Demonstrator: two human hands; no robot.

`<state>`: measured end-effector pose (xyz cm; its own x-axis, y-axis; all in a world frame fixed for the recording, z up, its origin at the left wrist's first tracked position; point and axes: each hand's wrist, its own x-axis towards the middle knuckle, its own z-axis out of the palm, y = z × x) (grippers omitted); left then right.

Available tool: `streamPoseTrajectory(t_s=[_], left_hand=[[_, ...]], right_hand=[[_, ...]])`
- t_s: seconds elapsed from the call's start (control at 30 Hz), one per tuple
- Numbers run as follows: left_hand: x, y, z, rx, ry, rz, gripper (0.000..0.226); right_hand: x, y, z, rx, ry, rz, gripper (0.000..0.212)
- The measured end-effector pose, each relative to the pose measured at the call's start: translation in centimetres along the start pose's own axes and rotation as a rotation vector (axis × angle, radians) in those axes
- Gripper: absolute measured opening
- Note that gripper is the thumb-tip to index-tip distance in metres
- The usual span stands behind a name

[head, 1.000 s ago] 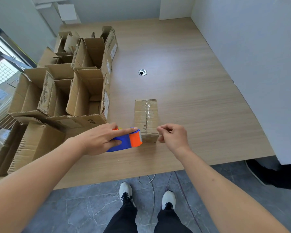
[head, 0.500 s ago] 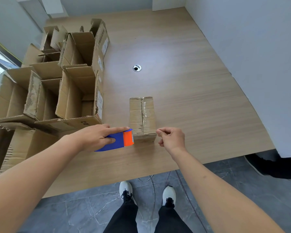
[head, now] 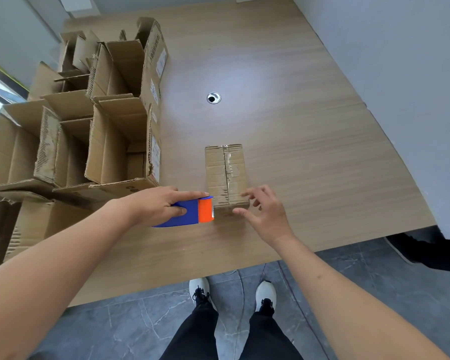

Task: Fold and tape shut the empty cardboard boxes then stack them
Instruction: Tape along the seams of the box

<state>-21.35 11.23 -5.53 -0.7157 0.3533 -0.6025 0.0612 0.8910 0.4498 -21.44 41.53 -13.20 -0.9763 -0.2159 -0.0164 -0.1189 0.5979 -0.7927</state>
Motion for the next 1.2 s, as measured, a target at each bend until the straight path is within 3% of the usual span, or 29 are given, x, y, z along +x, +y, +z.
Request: streamPoseTrajectory(t_s=[0.07,0.3,0.43,0.6,0.77,0.97,1.1,1.2], left_hand=[[-0.1,0.3,0.3,-0.031,0.003,0.010,0.067],[0.1,1.5,1.7,-0.143,0.063,0.007,0.065],[1.1,3.5,3.5,-0.221,0.060,0.045,0.064],[1.1,2.5,4.1,-0.257,0.063,0.074,0.065],[-0.3,1.3,4.7,-0.331,0.081,0.085,0.066],[-2.3,-1.6,4.6,-0.282,0.050,0.000,0.064],[-1.5,-0.8,4.8,-0.197,0.074,-0.061,0.061],[0.0,0.9,4.9,-0.094,0.094,-0.140,0.056]], right_hand=[[0.8,-0.1,0.4,-0.046,-0.022,-0.057,0.023],[2.8,-0.5,-0.5,-0.275,-0.116,-0.106,0.026],[3.3,-1.3,0.4,-0.069,-0.229,0.059,0.061],[3.2,0.2,1.8,-0.436,-0.321,-0.011,0.064],[3.3,-0.2,2.1,-0.494,-0.338,0.009,0.065],[3.5,-0.2,2.1,-0.466,-0.359,0.031,0.067],[3.2,-0.7,1.9,-0.496,-0.387,0.050,0.092],[3.2,-0.9,2.2,-0.539,-0.372,0.058,0.097]])
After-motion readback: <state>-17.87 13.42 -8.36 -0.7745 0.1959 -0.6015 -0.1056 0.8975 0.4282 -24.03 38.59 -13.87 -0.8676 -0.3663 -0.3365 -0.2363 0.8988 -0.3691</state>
